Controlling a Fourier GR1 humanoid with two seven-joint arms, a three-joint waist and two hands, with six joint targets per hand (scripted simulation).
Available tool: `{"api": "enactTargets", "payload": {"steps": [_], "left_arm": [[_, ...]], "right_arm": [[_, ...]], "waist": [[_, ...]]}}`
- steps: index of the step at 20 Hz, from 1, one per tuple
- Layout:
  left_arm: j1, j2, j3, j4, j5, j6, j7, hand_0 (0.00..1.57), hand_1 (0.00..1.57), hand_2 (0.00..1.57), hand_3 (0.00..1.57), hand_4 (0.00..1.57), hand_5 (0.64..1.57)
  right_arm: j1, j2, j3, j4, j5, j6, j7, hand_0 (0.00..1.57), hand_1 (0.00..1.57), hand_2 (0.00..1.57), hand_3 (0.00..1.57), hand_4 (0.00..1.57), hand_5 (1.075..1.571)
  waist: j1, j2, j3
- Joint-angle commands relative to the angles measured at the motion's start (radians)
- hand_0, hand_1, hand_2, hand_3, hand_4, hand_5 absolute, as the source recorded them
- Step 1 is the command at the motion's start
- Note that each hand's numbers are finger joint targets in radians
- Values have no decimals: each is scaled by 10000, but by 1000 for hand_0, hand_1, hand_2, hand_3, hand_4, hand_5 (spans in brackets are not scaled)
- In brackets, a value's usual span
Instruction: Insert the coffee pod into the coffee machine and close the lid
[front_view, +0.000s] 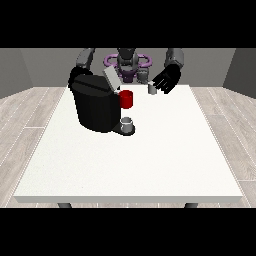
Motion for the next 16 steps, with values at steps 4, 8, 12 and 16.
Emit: {"api": "enactTargets", "payload": {"steps": [4,8,12,16], "left_arm": [[-872,703,475,119,91,-435,155,1017,1017,1206,1226,503,1571],[-1739,629,800,336,160,-215,689,1209,1209,1245,1188,486,1571],[-2055,505,673,258,17,-201,767,1260,1260,1318,1258,490,1571],[-2628,433,684,292,-68,-281,1321,1282,1282,1329,1263,517,1571]], "right_arm": [[359,209,447,-698,-38,49,369,0,0,0,0,495,1571],[-301,296,894,-1062,-42,-392,433,0,0,0,0,521,1571],[-365,206,784,-1070,465,-351,408,0,0,0,0,492,1571],[-473,109,677,-1020,387,-303,487,0,0,0,0,509,1571]], "waist": [[-706,-201,-3],[-976,564,-2],[-1106,727,-1],[-1229,793,1]]}}
